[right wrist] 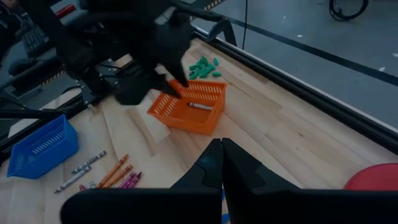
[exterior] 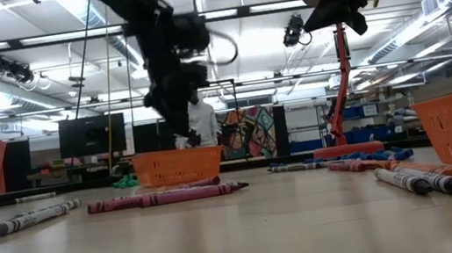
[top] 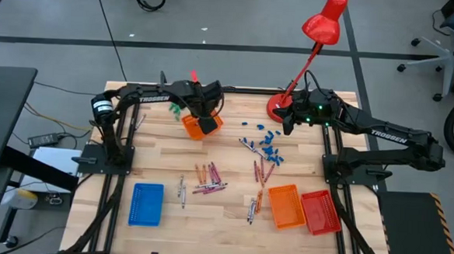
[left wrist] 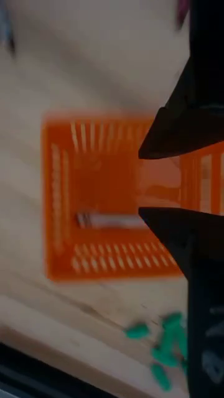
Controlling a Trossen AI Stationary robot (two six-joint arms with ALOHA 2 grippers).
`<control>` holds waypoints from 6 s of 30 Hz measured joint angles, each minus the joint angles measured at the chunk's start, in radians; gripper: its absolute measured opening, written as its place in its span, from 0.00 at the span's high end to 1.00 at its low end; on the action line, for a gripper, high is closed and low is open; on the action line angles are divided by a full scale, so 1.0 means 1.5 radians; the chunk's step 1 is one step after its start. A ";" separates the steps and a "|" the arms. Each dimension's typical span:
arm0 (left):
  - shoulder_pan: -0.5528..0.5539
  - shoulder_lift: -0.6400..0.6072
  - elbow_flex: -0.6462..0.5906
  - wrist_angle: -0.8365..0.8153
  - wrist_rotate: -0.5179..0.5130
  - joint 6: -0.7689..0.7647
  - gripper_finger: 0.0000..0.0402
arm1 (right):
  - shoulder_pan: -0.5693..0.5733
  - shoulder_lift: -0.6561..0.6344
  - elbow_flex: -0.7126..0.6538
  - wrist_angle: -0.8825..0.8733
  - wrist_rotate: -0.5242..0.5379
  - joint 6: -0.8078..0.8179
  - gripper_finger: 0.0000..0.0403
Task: Sort crayons
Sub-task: Put the black crayon into the top orange bin
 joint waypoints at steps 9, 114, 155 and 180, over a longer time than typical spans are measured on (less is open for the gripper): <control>-0.112 -0.001 0.047 -0.034 0.084 0.011 0.65 | 0.000 0.000 0.000 0.000 0.000 0.001 0.98; -0.122 0.375 0.356 0.028 0.146 0.379 0.95 | 0.064 -0.023 0.096 -0.310 0.096 0.036 0.98; 0.017 0.304 0.583 -0.453 -0.006 0.148 0.95 | 0.064 -0.023 0.096 -0.310 0.138 0.035 0.98; 0.001 0.185 0.196 -0.202 -0.014 0.059 0.89 | 0.064 -0.023 0.096 -0.277 0.137 0.050 0.98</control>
